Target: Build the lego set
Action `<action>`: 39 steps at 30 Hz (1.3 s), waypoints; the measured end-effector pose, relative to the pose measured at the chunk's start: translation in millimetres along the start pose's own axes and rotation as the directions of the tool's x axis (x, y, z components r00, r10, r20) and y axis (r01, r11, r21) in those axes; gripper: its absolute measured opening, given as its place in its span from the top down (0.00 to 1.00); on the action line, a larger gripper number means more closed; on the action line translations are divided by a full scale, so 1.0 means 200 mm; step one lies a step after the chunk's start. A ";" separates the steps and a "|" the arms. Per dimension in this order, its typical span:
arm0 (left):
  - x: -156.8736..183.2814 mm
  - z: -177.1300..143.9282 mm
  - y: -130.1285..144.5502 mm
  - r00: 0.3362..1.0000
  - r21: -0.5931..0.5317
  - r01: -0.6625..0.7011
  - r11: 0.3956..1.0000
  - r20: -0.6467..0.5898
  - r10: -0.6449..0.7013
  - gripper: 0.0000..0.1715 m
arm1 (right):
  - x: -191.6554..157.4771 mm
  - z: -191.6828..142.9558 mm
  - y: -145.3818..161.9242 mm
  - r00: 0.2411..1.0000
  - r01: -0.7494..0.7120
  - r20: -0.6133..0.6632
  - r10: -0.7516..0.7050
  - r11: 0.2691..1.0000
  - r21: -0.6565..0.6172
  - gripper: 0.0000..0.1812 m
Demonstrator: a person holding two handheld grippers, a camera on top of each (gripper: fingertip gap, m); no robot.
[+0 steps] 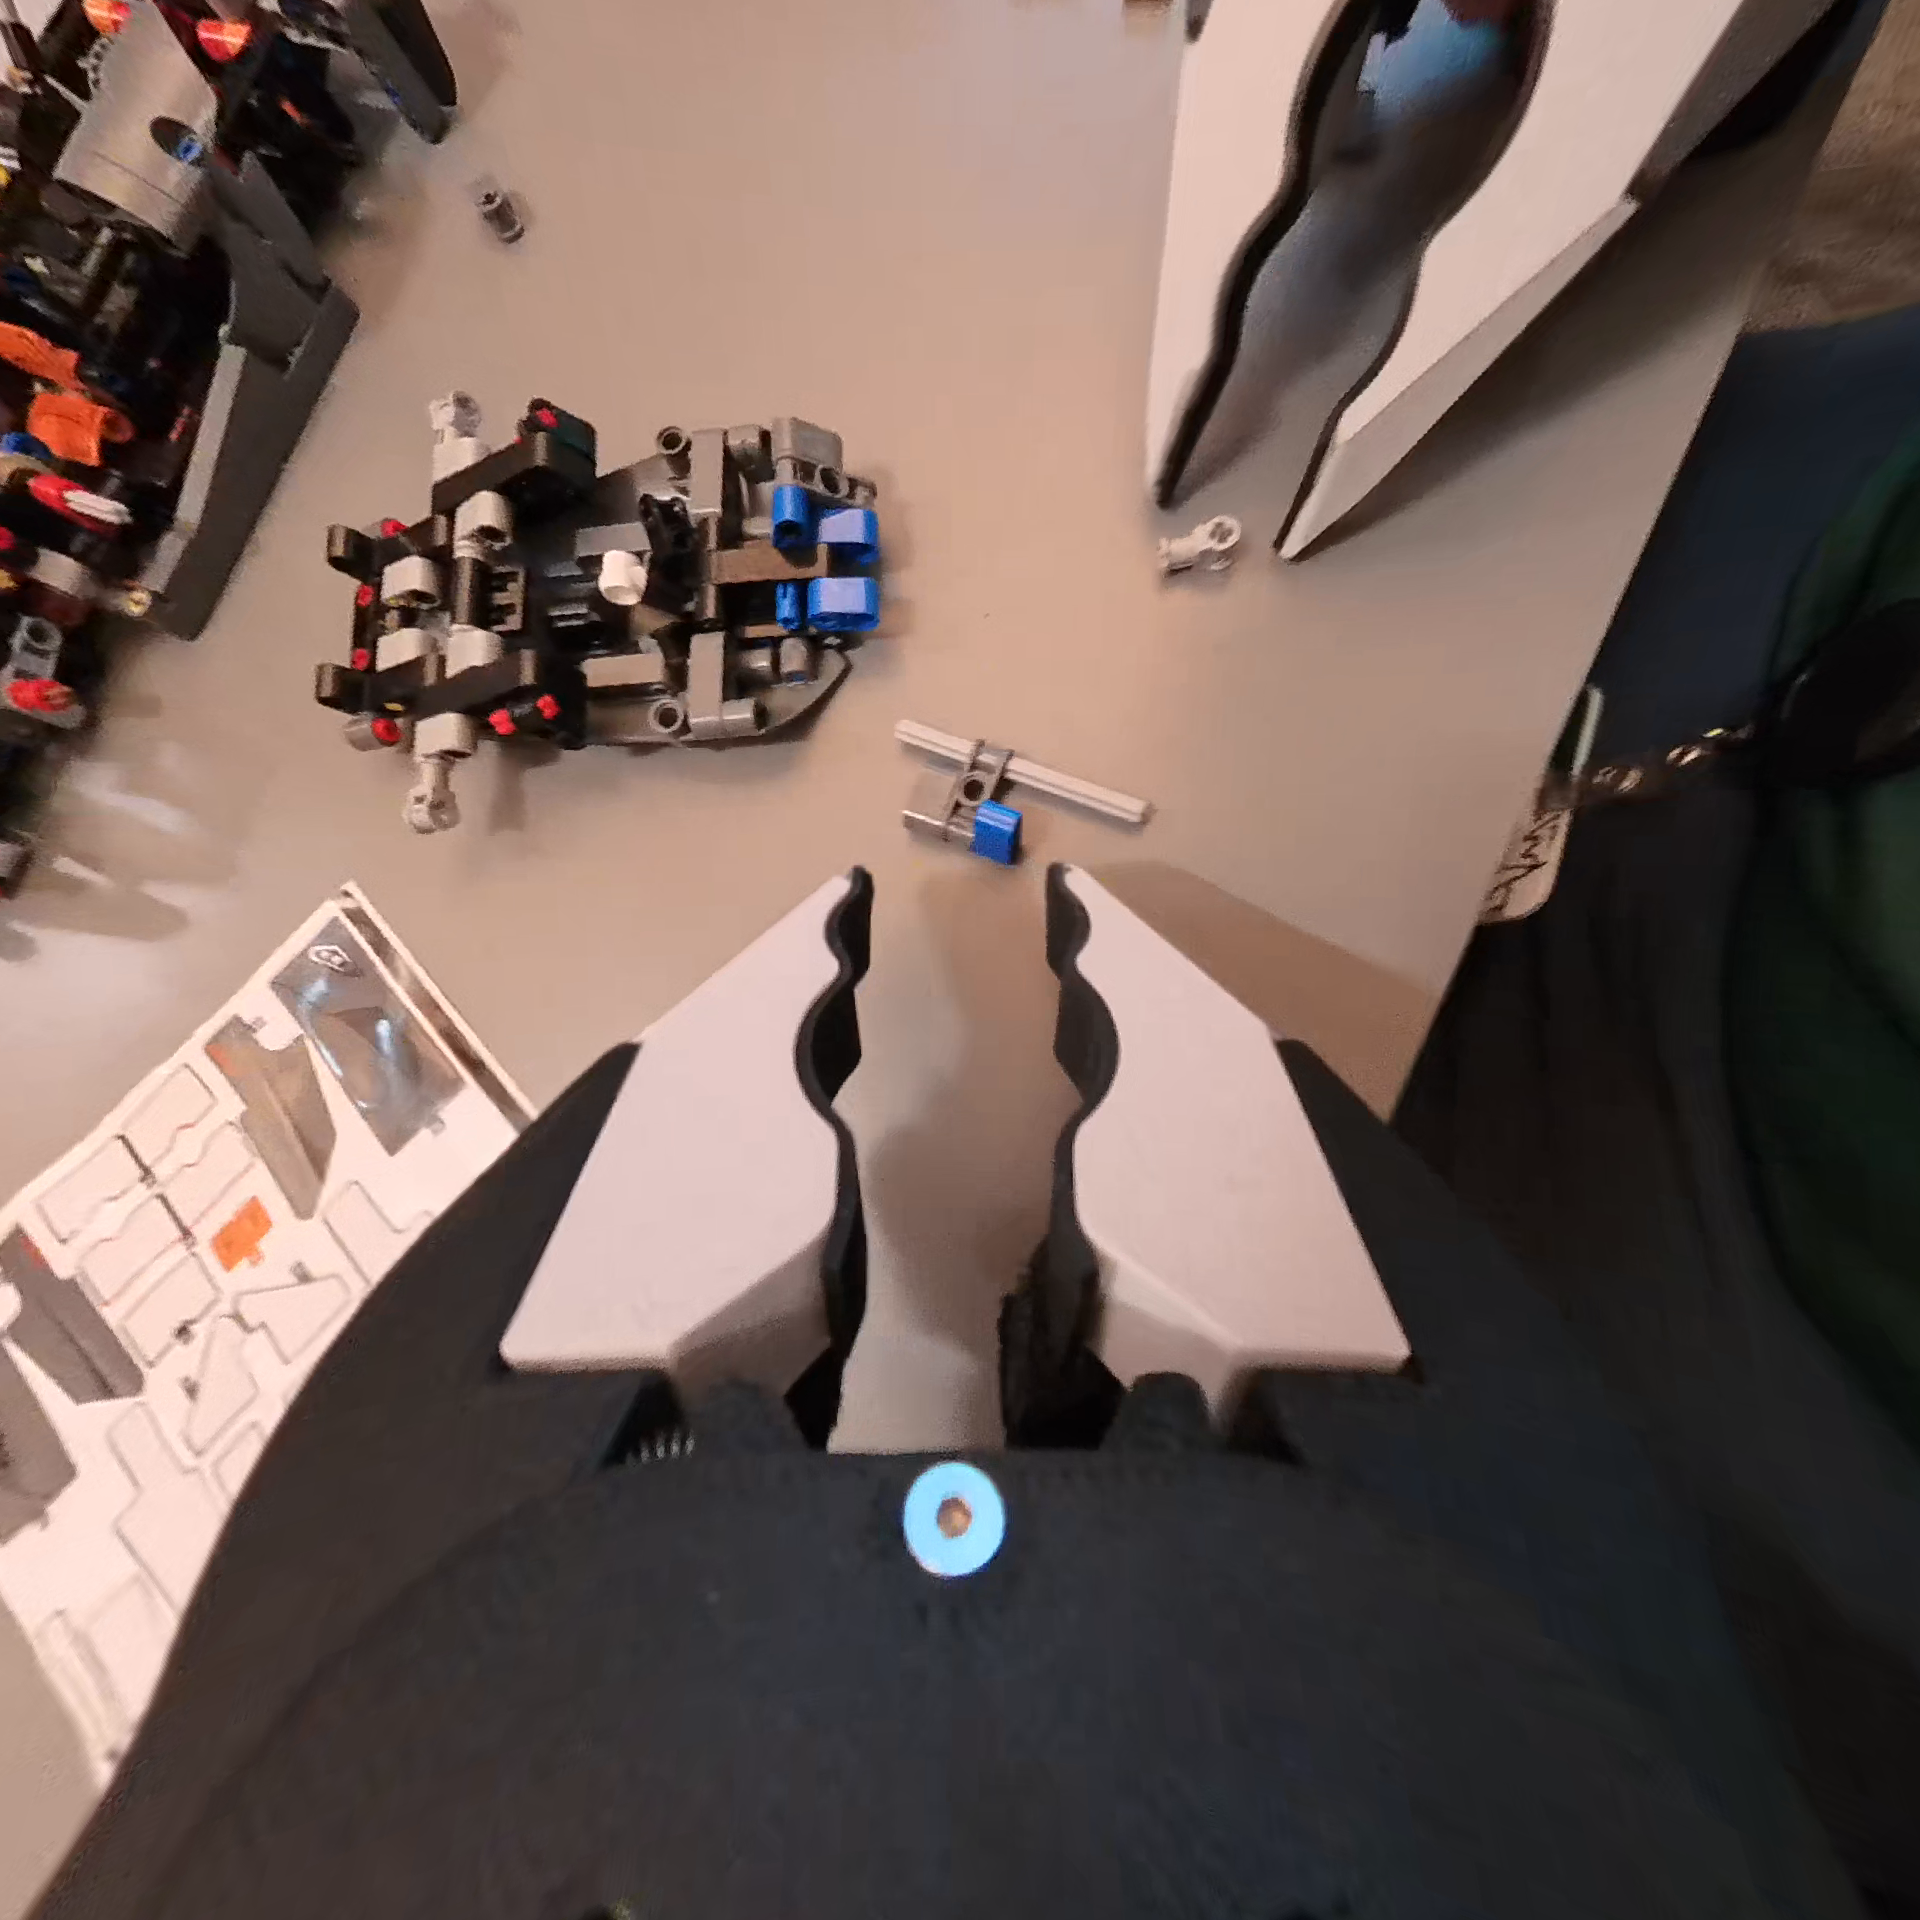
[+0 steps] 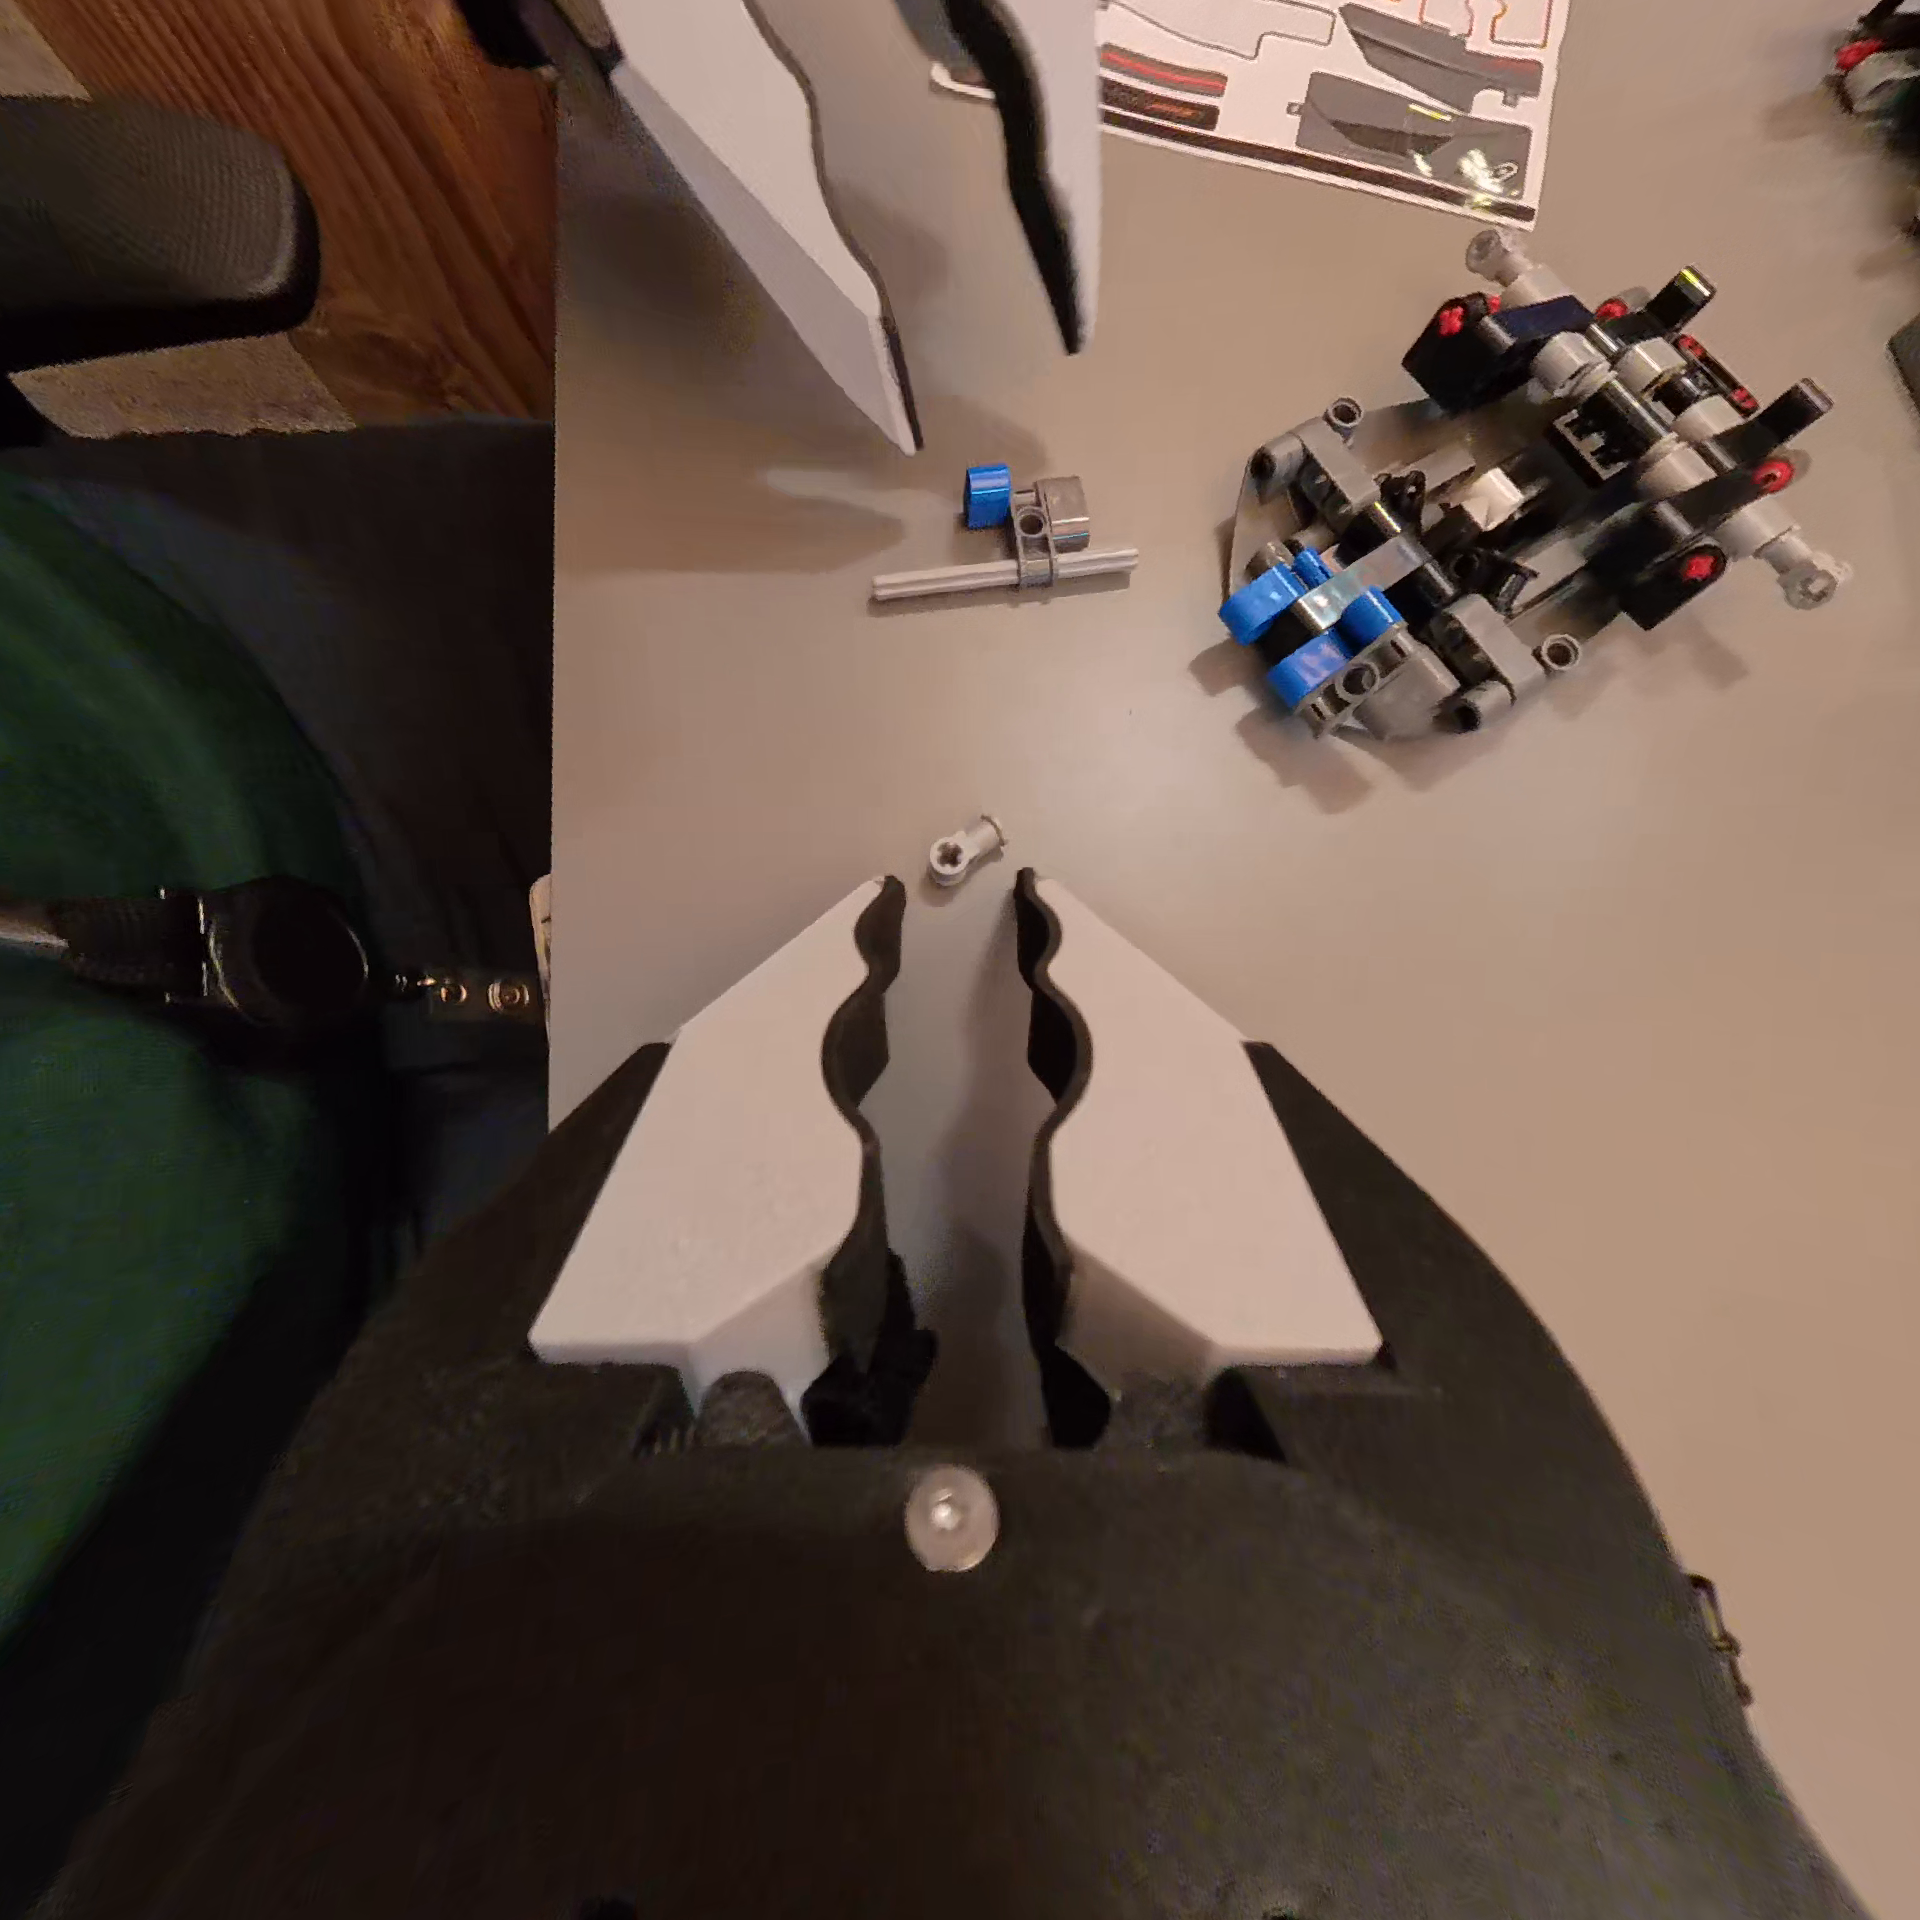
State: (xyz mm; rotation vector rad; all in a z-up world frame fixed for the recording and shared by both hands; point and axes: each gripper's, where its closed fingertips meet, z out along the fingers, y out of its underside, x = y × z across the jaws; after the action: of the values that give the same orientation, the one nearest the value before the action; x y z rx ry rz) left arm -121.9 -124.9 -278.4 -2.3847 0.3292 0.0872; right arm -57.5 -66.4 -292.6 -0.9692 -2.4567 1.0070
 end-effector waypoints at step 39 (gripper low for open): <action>0.13 0.19 -0.14 0.979 0.038 -0.182 0.983 -0.090 0.185 0.87 | 0.08 -0.07 0.01 0.996 0.081 0.048 -0.077 0.992 -0.093 0.86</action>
State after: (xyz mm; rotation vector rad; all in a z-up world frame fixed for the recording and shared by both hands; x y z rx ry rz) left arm -87.8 -85.6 -292.7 -2.3285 0.5909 0.0556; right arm -60.4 -48.0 -283.8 -0.8790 -2.5786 0.9027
